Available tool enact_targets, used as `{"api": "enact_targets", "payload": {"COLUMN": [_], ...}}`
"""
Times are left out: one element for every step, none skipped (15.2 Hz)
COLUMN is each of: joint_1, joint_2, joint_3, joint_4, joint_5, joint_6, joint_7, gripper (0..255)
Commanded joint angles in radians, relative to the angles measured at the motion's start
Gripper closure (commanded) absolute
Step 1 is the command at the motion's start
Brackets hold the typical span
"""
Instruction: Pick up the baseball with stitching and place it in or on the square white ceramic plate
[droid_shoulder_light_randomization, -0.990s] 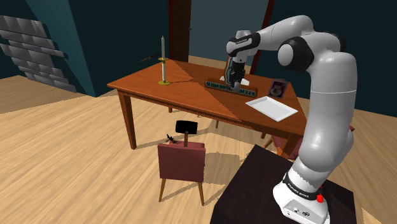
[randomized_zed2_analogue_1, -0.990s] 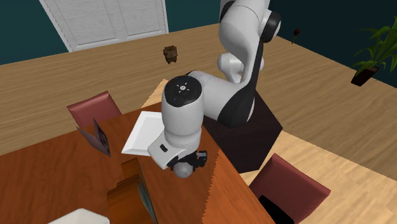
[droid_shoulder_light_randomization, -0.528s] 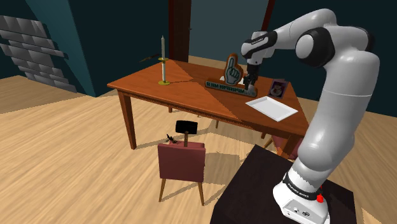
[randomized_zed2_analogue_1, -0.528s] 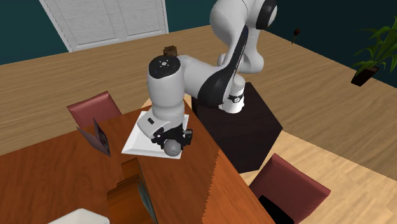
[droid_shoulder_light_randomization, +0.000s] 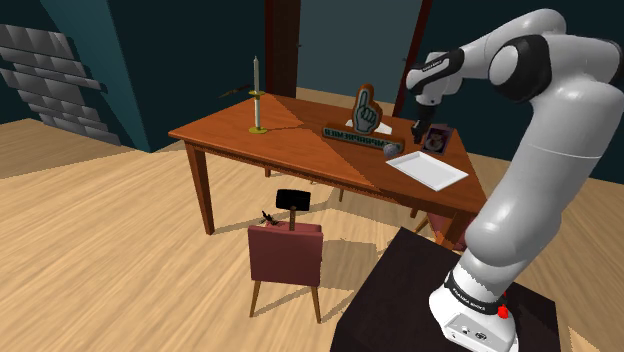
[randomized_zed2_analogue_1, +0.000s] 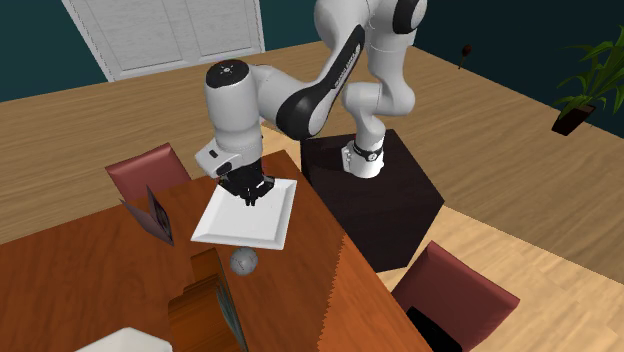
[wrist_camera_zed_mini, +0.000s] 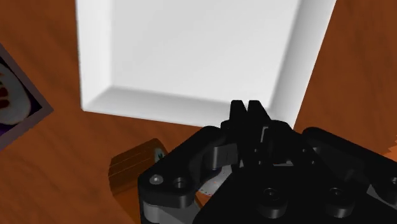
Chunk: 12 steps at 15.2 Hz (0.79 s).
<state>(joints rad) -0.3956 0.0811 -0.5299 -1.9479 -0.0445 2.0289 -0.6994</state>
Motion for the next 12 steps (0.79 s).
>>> {"api": "enact_targets", "payload": {"joint_1": [-0.018,-0.029,-0.017,-0.017,-0.013,-0.009,-0.006,-0.005,-0.004,-0.004,-0.006,-0.008], "joint_2": [-0.031,-0.042,-0.032,-0.032,-0.003,0.028,0.06,0.094,0.128,0.164,0.201,0.238], "joint_3": [-0.019,-0.029,-0.018,-0.018,-0.013,-0.009,-0.005,-0.001,0.003,0.006,0.009,0.013], "joint_4": [-0.036,-0.048,-0.033,-0.033,-0.016,0.004,0.027,0.052,0.08,0.11,0.143,0.178], "joint_5": [-0.016,-0.022,-0.017,-0.017,0.008,0.034,0.06,0.087,0.114,0.142,0.169,0.197], "joint_6": [0.011,0.015,0.007,0.007,0.015,0.021,0.027,0.032,0.035,0.037,0.038,0.038], "joint_7": [-0.031,-0.05,-0.028,-0.028,0.018,0.064,0.108,0.151,0.193,0.234,0.275,0.316], "gripper": [255,255,255,0,0,0,0,0,0,0,0,0]}}
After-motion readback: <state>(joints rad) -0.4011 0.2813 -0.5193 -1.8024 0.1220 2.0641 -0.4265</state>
